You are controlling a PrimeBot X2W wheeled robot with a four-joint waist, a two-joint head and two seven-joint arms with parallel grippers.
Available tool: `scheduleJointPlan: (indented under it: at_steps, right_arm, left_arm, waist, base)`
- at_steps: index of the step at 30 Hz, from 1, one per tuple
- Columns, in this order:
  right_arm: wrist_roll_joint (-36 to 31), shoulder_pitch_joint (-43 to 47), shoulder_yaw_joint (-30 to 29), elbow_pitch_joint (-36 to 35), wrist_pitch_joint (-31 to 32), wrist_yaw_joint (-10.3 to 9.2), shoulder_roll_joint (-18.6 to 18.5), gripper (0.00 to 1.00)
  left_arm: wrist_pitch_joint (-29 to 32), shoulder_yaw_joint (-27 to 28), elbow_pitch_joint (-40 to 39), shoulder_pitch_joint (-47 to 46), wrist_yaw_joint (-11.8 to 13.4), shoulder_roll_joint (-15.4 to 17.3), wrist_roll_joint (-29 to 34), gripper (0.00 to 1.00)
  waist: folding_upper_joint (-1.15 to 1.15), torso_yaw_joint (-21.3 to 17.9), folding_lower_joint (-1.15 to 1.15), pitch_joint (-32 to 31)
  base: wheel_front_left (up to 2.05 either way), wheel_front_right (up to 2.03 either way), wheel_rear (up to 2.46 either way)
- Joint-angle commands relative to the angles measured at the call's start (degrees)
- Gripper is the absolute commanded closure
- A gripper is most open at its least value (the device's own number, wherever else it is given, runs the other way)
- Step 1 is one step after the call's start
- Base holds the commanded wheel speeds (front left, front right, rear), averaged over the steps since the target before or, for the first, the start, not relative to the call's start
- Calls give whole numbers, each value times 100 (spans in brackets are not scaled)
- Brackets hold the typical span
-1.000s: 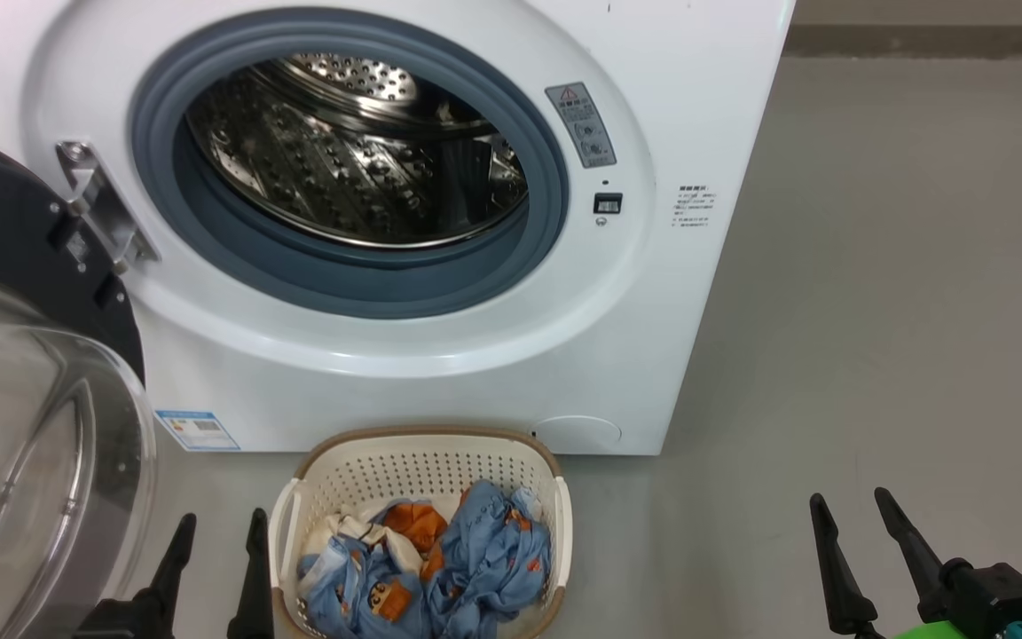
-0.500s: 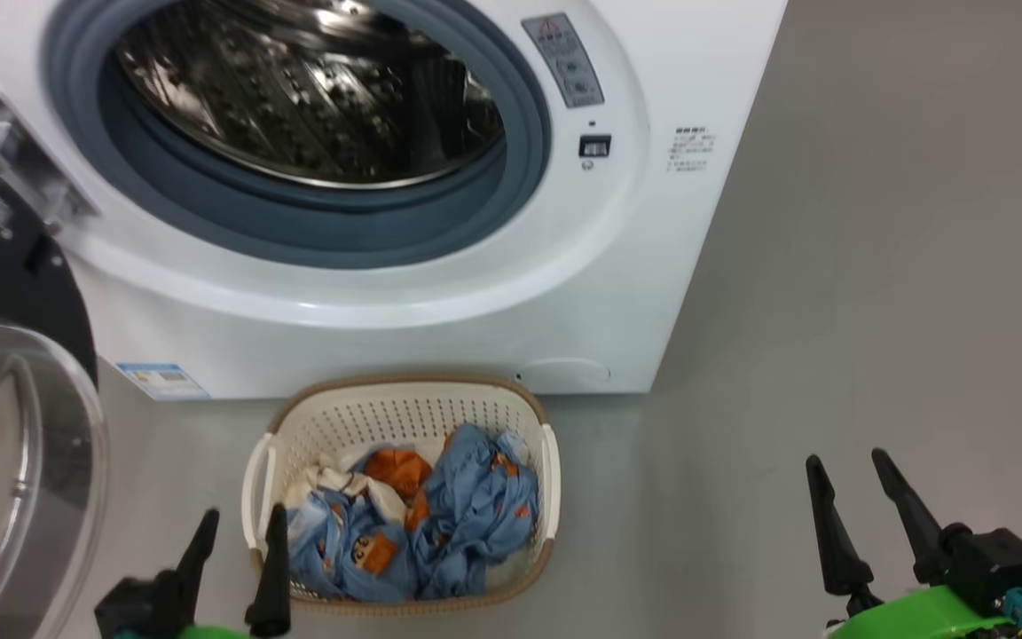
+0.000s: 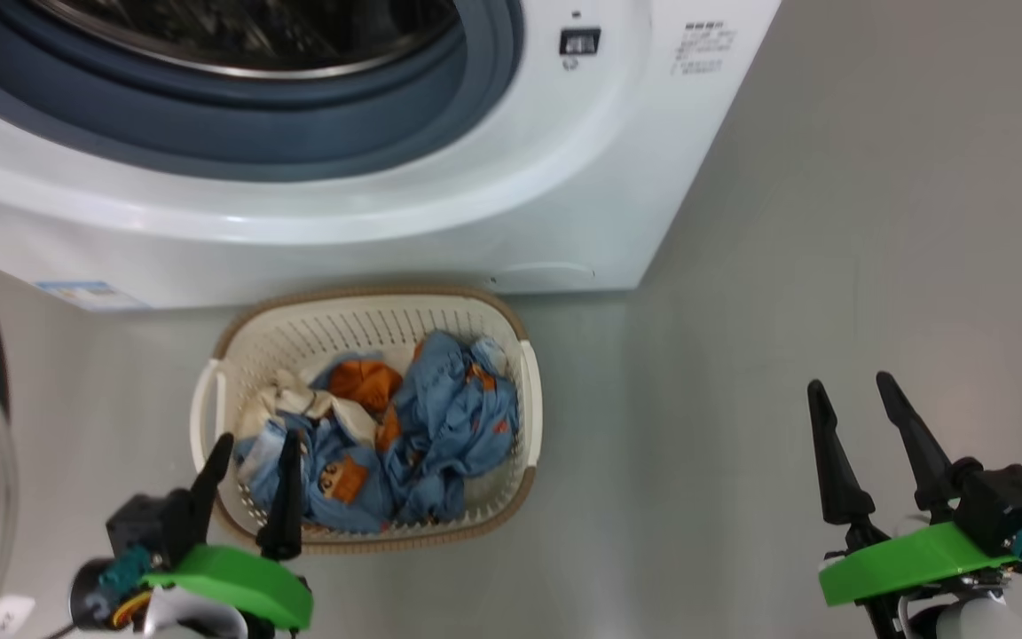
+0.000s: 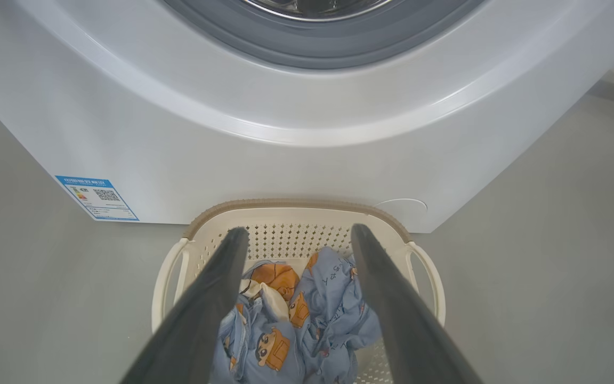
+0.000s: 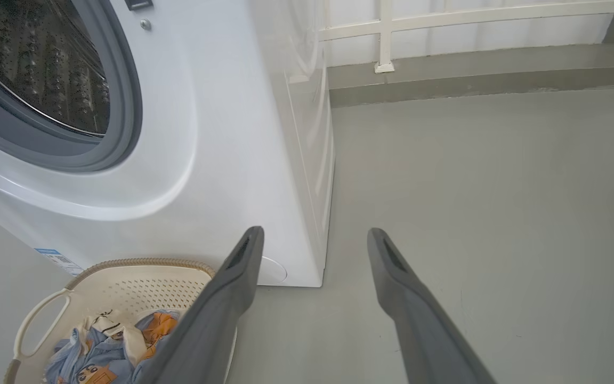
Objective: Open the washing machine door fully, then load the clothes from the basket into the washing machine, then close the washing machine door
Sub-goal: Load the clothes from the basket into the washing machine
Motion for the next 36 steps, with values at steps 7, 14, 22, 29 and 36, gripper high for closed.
scheduleJointPlan:
  at_steps: [7,14,22,29,36]
  right_arm:
    - [-25,-320,235,-211,-68,10,-39,0]
    - [2,-554,317,-297,-68,10,-39,0]
    - [53,-747,396,-343,-68,10,-39,0]
    - [167,-873,466,-352,-68,10,-39,0]
    - [293,-961,532,-344,-68,10,-39,0]
  left_arm:
    - [-37,174,577,-845,-9,333,-7,0]
    - [-37,97,1306,-1496,-9,640,86,0]
    - [21,69,2611,-2314,155,801,287,0]
    - [370,-76,3567,-2990,415,967,483,0]
    - [825,-240,4255,-3512,618,1022,615,0]
  waist:
    - [0,-308,0,1084]
    - [0,-431,0,1656]
    - [0,-484,0,2131]
    - [0,-616,0,2442]
    - [0,-721,0,2650]
  base:
    - [0,0,0]
    - [0,0,0]
    - [0,0,0]
    - [0,0,0]
    - [0,0,0]
